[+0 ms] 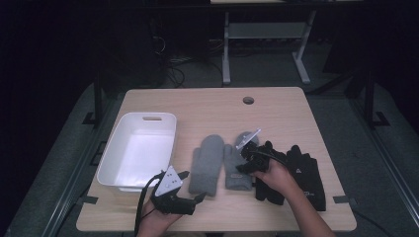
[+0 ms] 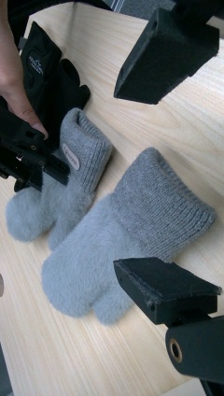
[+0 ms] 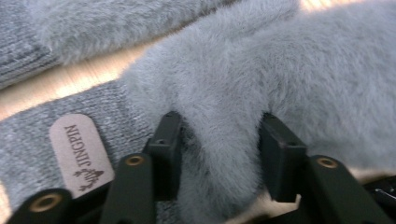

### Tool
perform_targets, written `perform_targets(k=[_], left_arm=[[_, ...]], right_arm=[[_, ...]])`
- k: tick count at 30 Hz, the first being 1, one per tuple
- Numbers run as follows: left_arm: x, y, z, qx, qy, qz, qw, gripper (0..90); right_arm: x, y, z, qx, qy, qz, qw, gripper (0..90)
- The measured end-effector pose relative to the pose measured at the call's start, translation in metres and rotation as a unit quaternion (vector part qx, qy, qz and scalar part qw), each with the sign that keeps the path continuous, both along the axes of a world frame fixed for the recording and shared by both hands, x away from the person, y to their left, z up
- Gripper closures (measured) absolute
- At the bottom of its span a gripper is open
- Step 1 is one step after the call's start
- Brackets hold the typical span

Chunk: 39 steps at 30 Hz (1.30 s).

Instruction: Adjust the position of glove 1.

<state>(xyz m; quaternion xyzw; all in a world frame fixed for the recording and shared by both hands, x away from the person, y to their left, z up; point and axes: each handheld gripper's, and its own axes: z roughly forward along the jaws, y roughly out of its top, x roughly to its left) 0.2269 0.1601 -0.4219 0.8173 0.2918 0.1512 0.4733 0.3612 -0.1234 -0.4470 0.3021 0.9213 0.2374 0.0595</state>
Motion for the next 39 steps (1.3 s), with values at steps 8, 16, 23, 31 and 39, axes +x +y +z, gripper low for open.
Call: perform_targets(k=[8,16,23,31,39], left_arm=[[0.0,0.002,0.0,-0.001,-0.002,0.003,1.0,14.6],[0.001,0.004,0.001,-0.003,-0.001,0.004,1.0,14.6],[-0.001,0.004,0.002,-0.003,-0.002,0.005,1.0,14.6],[-0.002,0.006,0.003,-0.002,-0.004,0.008,1.0,14.6],[-0.003,0.007,0.003,0.0,-0.006,0.007,1.0,14.6]], right_arm=[[-0.004,-0.002,0.0,0.021,0.008,-0.016,0.9996,73.3],[-0.005,-0.008,0.006,0.044,0.015,-0.026,0.9986,80.8],[-0.011,-0.015,0.023,0.053,0.001,-0.036,0.9979,81.2],[-0.019,-0.012,0.051,0.076,-0.015,-0.031,0.9965,81.1],[-0.022,0.012,0.075,0.097,-0.029,-0.017,0.9947,81.0]])
